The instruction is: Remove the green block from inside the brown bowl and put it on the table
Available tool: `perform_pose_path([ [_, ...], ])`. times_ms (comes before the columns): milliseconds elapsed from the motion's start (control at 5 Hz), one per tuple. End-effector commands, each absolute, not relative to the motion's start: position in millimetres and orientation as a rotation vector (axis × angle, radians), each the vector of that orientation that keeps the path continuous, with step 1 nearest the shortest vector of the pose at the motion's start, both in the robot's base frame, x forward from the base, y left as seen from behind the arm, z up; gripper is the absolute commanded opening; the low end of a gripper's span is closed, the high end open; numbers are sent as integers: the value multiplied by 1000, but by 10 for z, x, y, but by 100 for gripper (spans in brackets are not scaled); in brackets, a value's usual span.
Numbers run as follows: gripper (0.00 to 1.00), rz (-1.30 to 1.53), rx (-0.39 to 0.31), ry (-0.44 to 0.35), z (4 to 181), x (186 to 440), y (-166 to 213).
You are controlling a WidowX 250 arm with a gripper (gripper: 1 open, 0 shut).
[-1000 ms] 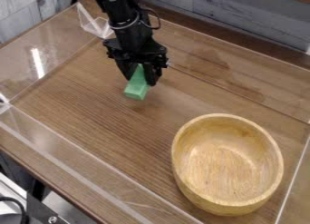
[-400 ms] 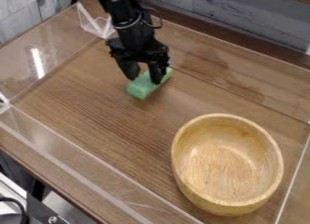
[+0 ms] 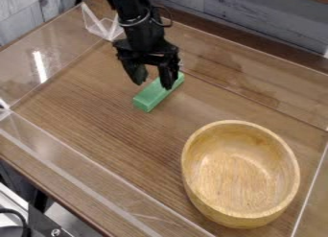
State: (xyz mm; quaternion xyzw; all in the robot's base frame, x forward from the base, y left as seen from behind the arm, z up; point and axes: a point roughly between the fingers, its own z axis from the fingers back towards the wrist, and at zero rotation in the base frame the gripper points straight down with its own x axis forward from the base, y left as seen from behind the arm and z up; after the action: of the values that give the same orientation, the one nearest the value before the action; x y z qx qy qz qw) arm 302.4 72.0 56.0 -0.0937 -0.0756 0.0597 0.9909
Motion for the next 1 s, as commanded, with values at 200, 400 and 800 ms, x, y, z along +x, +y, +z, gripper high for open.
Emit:
perform_pose_path([
  [200, 100, 102, -174, -231, 1034, 3068, 749],
  [400, 100, 100, -181, -234, 1117, 3070, 745],
  [800, 100, 94, -186, -243, 1212, 3057, 737],
])
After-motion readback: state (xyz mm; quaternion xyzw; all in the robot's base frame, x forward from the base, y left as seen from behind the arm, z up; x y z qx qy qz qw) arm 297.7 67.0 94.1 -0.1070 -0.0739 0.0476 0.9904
